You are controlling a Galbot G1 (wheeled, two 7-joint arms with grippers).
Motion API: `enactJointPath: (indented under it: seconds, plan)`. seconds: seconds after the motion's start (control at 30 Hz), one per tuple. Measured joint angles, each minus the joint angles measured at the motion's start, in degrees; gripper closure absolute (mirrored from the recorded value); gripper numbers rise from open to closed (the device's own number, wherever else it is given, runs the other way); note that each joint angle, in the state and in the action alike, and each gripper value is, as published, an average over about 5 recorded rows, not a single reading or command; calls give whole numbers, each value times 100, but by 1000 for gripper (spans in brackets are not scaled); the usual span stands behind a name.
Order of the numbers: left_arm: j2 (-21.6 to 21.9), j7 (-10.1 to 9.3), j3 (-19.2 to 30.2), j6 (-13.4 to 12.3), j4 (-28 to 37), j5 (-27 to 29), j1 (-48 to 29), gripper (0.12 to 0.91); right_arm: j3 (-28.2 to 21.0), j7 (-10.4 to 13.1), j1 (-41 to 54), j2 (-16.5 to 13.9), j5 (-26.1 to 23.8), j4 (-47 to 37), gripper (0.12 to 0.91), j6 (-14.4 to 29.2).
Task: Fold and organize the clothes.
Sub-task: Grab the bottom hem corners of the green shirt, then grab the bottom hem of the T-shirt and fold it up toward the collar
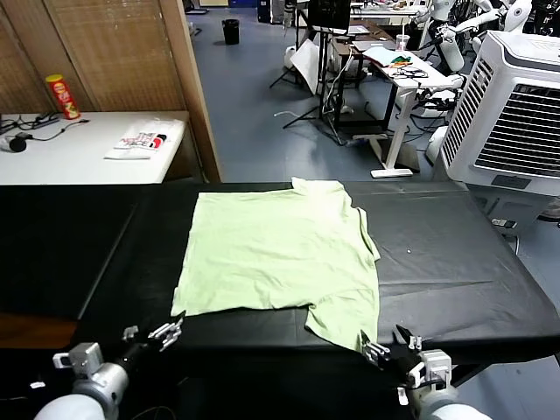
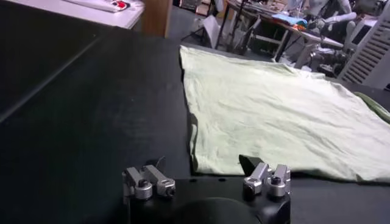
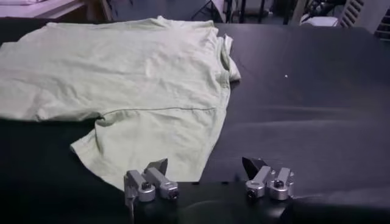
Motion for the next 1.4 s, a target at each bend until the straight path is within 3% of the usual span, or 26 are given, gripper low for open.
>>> enactJointPath:
  seconds: [0.07,0.37,0.47,0.57,0.73,0.83,1.2,1.4]
  plan:
    - [-6,4,13,4,15,33,-18,232,-9,13,0,19,-12,-16,301,-1]
    - [-76,2,146,-43,222,290,-172,248,-106,27,64,158,-105,-170,684,12]
    - [-100,-6,190,-57,293,389,-223,352,-138,18,91,207,-134,-223,805,17]
    - [-119,-18,216,-65,348,429,-253,518,-149,16,81,234,-148,-245,883,30]
    - [-129,-11,239,-62,327,389,-214,797,-104,44,-11,238,-153,-182,904,105]
    - [-135,-16,238,-59,244,369,-143,896,-45,70,-99,237,-170,-90,904,103]
    - [-117,-213,-23,-56,-406,336,521,905,79,147,-698,322,-399,603,904,111]
    - [-140,-272,-151,-210,-714,329,802,905,177,-21,-683,262,-197,664,904,447]
